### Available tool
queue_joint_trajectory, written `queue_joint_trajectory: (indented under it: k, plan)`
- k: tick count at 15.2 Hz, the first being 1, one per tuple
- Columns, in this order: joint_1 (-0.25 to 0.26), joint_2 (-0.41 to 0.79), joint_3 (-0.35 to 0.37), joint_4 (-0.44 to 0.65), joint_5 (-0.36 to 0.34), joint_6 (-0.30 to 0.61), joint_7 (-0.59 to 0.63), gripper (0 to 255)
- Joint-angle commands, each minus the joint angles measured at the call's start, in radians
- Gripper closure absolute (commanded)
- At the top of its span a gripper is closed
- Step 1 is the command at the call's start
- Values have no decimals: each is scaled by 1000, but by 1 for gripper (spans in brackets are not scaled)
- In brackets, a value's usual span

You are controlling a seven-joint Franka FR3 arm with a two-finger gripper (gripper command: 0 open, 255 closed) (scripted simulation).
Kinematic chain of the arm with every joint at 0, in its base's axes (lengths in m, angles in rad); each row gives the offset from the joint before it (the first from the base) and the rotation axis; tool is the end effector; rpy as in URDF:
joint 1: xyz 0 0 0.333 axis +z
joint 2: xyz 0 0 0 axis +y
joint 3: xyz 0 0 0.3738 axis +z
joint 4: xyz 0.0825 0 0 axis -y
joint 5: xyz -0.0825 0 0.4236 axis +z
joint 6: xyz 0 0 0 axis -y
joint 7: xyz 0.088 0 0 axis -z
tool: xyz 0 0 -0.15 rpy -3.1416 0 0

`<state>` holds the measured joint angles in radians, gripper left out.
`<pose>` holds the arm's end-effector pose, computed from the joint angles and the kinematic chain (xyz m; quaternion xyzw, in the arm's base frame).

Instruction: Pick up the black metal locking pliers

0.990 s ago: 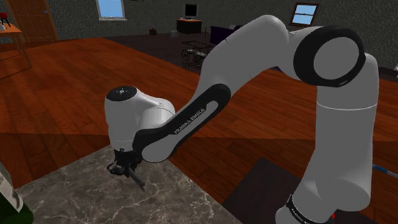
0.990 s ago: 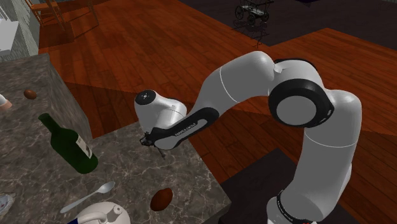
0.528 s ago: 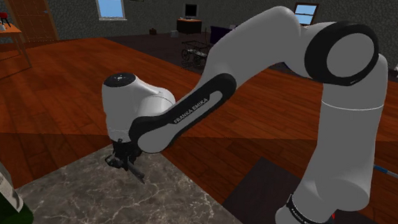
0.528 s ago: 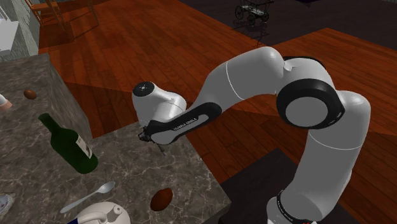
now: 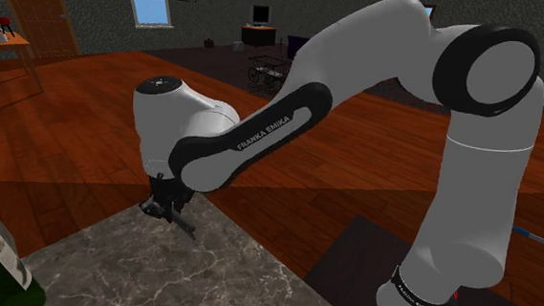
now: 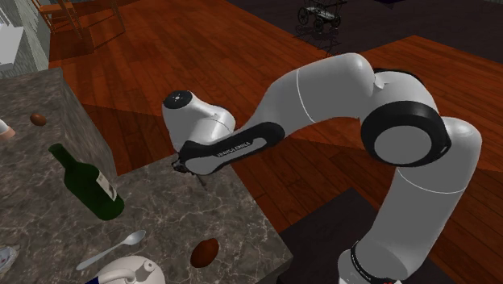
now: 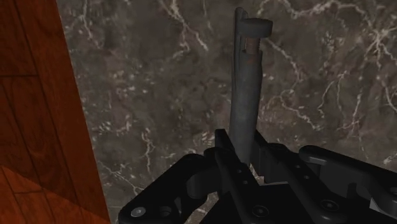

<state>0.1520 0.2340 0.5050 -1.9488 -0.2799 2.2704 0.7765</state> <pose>0.5417 0.3812 0.3784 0.9964 0.0149 0.0835 0.0020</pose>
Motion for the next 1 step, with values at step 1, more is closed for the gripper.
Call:
queue_joint_trajectory:
  k: [1]
  plan:
    - [-1,-4,1,4,4,-8,-4,255]
